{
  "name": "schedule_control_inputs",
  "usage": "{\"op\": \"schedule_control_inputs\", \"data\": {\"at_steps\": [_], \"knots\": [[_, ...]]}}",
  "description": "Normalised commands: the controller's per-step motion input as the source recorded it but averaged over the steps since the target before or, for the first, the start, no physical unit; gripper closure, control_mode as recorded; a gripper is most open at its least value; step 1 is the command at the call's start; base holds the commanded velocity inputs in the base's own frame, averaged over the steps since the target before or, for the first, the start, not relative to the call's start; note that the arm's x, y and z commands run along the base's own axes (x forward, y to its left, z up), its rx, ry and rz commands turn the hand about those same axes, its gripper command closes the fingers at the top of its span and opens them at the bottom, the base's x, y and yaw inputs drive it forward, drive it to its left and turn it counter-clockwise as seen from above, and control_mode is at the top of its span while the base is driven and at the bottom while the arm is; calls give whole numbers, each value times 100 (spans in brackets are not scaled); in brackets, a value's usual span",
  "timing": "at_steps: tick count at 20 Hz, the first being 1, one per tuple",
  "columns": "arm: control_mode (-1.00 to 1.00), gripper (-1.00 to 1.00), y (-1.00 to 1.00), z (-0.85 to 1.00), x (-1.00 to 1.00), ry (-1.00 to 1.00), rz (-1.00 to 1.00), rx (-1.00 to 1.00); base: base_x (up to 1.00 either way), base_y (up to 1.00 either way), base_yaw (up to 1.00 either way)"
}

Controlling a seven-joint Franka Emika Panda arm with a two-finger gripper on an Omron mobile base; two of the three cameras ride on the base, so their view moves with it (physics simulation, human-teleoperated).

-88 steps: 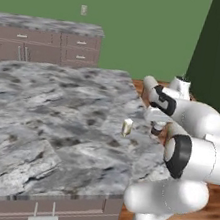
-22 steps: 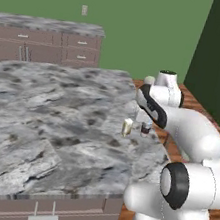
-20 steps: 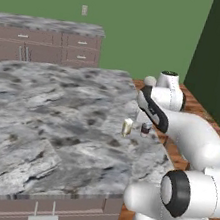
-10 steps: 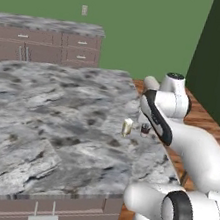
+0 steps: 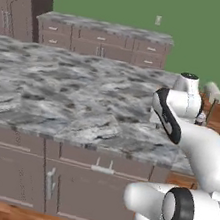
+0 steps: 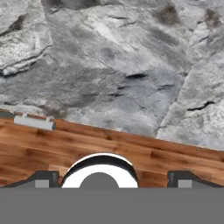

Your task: Move the drinks to the dining counter.

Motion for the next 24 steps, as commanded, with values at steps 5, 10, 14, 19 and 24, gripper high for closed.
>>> {"op": "schedule_control_inputs", "data": {"at_steps": [5,10,14,19,24], "knots": [[100,-100,0,0,0,0,0,0,-17,24,99],[100,-100,0,0,0,0,0,0,-6,13,100],[100,-100,0,0,0,0,0,0,2,0,100],[100,-100,0,0,0,0,0,0,41,-2,92],[100,-100,0,0,0,0,0,0,100,0,34]]}}
